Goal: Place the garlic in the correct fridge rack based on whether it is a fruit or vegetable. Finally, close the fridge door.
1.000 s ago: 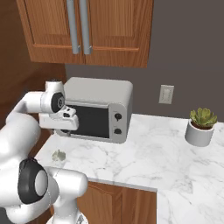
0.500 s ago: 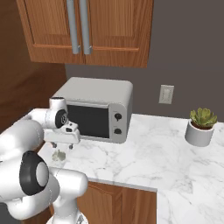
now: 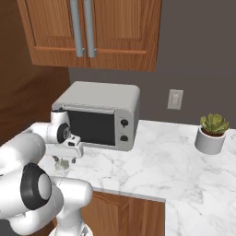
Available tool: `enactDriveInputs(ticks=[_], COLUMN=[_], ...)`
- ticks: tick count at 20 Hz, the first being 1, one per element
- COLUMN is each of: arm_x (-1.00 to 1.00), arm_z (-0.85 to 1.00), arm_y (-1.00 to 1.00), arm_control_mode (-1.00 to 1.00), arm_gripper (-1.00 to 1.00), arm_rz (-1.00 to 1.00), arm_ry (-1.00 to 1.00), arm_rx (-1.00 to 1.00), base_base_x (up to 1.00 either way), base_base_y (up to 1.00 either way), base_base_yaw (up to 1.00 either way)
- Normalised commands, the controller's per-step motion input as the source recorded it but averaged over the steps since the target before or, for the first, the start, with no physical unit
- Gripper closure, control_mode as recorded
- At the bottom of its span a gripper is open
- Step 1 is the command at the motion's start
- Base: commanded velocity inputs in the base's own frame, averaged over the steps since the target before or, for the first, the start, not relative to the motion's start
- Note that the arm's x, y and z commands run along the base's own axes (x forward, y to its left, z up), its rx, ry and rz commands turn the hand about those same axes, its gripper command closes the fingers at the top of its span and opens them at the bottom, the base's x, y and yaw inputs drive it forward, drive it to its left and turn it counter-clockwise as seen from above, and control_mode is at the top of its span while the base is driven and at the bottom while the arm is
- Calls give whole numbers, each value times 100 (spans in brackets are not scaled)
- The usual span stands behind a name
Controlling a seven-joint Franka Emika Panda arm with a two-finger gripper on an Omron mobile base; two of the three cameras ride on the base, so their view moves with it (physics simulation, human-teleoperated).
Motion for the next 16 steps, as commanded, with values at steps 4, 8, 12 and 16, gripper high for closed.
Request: enactDriveInputs(ticks=[4,8,12,16], arm_x=[-8,-3,0,0], arm_z=[-3,-5,-26,-17], arm_y=[12,4,9,25], arm_control_mode=[-100,-100,-100,-100], arm_gripper=[-100,-100,-100,-100], arm_rz=[0,0,0,0], arm_ry=[-15,-9,-2,0], arm_rx=[0,0,0,0], base_base_x=[0,0,0,0], base_base_y=[0,0,0,0], base_base_yaw=[0,0,0,0])
